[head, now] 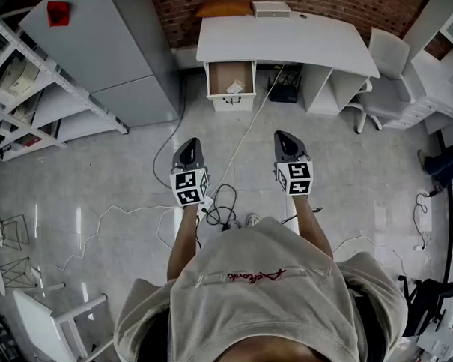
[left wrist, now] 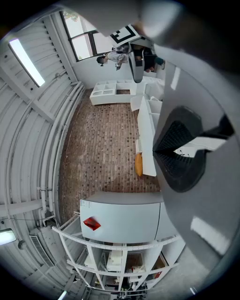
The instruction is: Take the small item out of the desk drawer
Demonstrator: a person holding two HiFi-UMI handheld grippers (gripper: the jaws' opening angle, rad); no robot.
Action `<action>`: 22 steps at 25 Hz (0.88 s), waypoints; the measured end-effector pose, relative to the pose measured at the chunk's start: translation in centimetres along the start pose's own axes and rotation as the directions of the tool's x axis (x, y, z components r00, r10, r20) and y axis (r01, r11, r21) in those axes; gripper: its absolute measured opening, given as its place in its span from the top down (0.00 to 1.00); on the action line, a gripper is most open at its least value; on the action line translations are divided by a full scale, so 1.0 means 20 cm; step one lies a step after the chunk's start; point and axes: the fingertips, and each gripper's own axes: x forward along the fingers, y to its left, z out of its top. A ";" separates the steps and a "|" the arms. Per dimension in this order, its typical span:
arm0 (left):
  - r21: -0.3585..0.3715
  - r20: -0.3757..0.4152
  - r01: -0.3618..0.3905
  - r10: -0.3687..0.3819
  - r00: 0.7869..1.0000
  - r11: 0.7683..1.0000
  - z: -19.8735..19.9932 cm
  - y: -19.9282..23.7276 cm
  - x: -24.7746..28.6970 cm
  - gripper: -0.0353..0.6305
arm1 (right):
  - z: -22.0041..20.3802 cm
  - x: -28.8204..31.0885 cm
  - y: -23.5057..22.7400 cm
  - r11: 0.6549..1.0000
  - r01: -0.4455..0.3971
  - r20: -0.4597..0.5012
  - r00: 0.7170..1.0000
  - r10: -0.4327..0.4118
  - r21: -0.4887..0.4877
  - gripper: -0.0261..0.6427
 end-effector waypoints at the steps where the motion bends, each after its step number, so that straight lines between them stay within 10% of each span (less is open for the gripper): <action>1: -0.001 0.000 0.000 0.000 1.000 1.000 0.00 0.00 0.01 0.93 | 0.00 0.01 0.00 1.000 -0.002 0.000 1.000 0.002 -0.001 0.94; 22: 0.015 0.004 0.000 0.000 1.000 1.000 0.03 -0.21 0.22 0.93 | -0.01 0.15 -0.21 0.998 -0.062 0.031 0.998 0.062 0.018 0.94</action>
